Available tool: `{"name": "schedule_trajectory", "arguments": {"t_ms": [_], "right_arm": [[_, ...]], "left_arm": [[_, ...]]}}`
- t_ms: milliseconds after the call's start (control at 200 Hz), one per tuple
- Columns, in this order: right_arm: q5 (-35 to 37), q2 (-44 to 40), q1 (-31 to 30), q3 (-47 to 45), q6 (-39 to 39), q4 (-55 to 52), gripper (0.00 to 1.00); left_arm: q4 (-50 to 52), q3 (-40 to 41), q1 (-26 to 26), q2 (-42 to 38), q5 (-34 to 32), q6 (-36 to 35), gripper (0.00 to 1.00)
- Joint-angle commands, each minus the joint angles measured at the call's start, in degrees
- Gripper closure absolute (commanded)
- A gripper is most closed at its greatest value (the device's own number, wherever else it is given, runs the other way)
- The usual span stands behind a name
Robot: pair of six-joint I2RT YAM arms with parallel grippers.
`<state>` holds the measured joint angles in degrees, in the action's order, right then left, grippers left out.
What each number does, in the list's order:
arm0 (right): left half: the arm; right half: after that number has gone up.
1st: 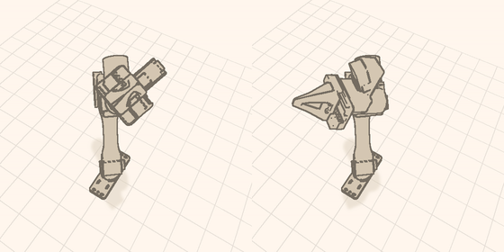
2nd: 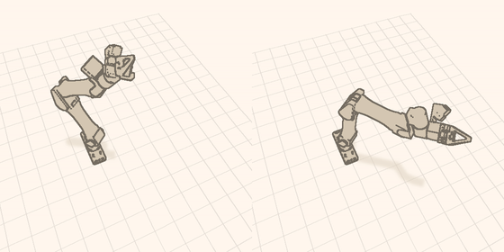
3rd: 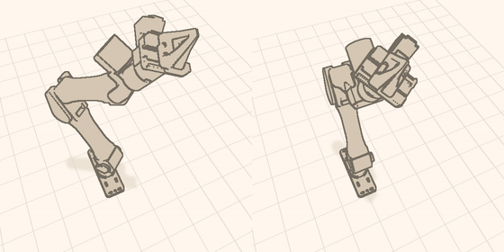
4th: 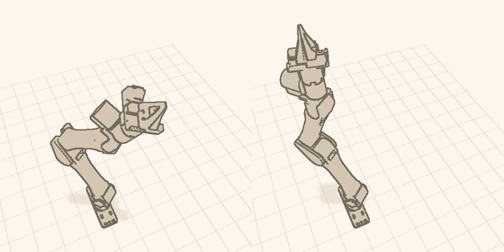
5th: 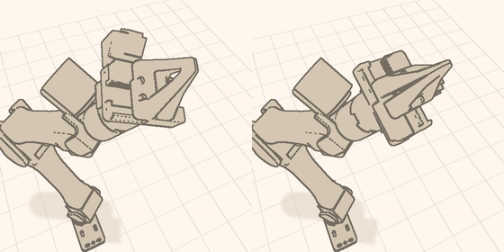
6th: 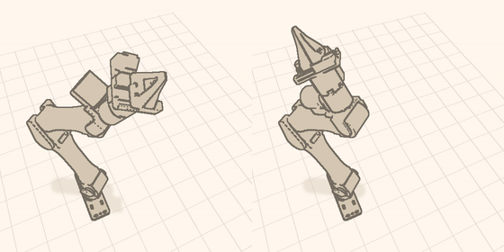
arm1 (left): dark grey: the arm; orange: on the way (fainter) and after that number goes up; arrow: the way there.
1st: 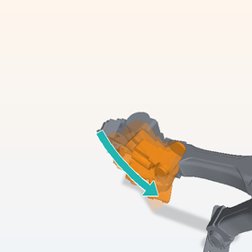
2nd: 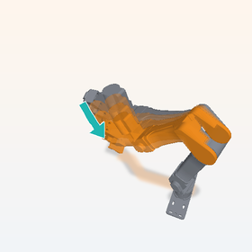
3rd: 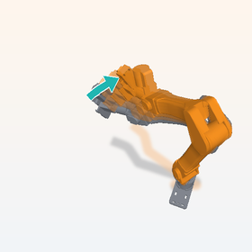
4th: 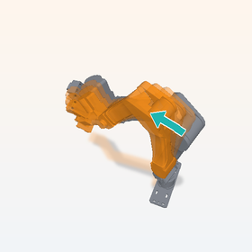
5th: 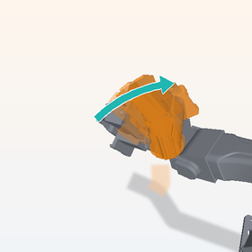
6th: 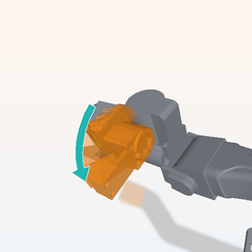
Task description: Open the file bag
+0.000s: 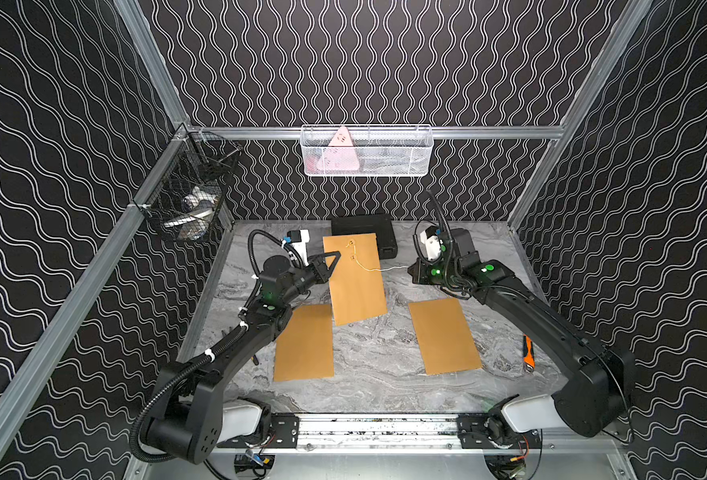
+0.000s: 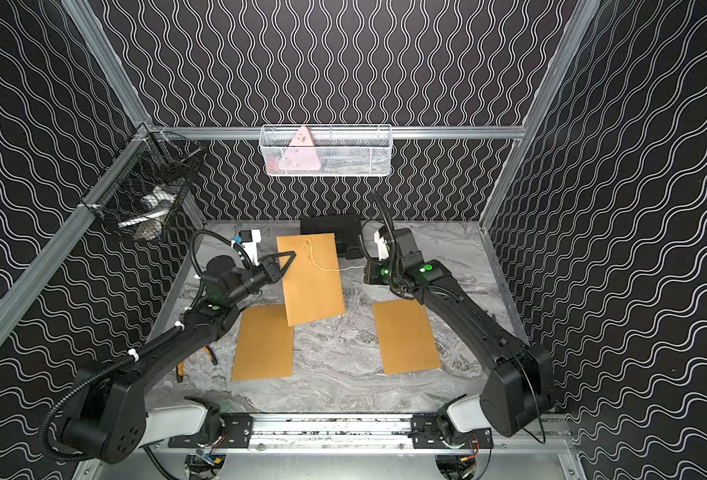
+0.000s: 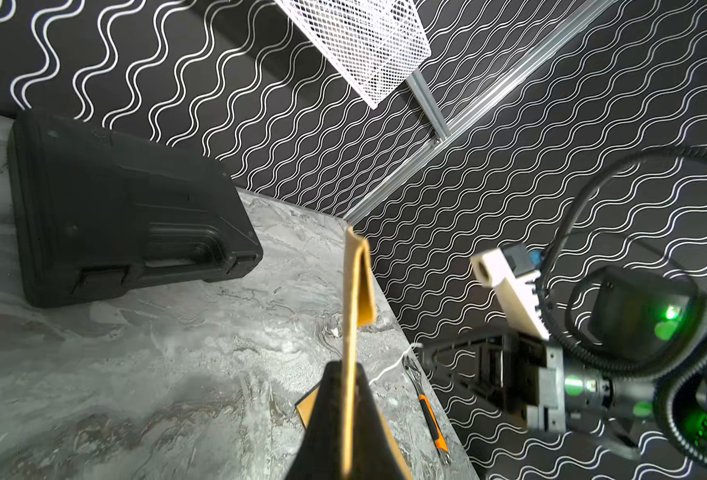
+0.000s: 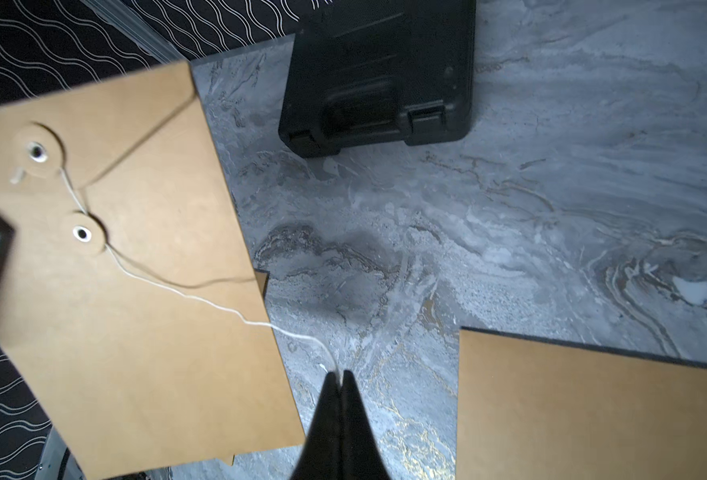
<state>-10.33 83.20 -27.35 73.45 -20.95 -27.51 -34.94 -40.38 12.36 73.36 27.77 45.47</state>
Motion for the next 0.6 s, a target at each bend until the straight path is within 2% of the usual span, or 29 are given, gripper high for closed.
{"name": "schedule_trajectory", "arguments": {"t_ms": [0, 205, 596], "right_arm": [[-1.8, 1.7, -0.1, 3.4, 1.8, -1.0, 1.0], [-2.8, 4.9, -0.1, 8.7, 2.7, -1.9, 1.0], [-4.5, 9.6, -0.2, 17.0, 4.2, -4.3, 1.0]], "left_arm": [[-2.5, 1.0, 0.0, -0.7, 1.1, 0.5, 1.0], [-1.6, 2.4, 0.7, -1.5, 1.0, 0.2, 1.0], [3.1, 2.8, 5.0, -2.7, -1.3, -3.7, 1.0]]}}
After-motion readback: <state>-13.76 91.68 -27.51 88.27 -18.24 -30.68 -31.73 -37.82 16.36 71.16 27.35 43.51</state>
